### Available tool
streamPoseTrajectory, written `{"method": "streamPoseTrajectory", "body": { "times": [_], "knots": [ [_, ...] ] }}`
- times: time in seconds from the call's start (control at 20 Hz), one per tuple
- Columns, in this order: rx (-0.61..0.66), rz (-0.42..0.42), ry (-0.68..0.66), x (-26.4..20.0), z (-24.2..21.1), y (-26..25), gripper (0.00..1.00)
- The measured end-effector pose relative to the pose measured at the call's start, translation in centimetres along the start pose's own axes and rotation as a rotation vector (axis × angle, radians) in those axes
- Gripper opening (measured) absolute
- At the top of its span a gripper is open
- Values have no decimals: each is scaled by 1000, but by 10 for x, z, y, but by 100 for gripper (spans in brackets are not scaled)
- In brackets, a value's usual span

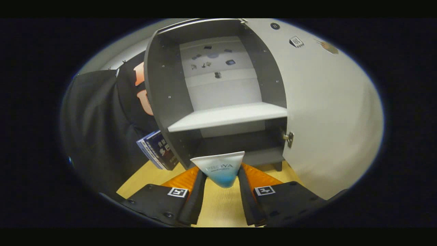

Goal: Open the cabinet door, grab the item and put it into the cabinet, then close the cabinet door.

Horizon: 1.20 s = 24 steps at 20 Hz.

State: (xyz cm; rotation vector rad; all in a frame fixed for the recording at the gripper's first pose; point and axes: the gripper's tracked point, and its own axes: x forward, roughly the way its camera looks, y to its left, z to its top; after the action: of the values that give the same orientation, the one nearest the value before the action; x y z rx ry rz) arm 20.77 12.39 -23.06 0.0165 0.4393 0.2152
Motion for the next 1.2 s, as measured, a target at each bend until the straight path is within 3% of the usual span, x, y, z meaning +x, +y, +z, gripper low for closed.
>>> {"method": "streamPoseTrajectory", "body": {
  "times": [0.15,0.4,0.8,1.2],
  "knots": [
    [-31,44,-78,22,64,20,57],
    [-112,-60,-63,91,144,13,57],
    [-141,-130,126,182,135,-2,57],
    [-105,-130,139,198,126,-1,59]
  ]
}}
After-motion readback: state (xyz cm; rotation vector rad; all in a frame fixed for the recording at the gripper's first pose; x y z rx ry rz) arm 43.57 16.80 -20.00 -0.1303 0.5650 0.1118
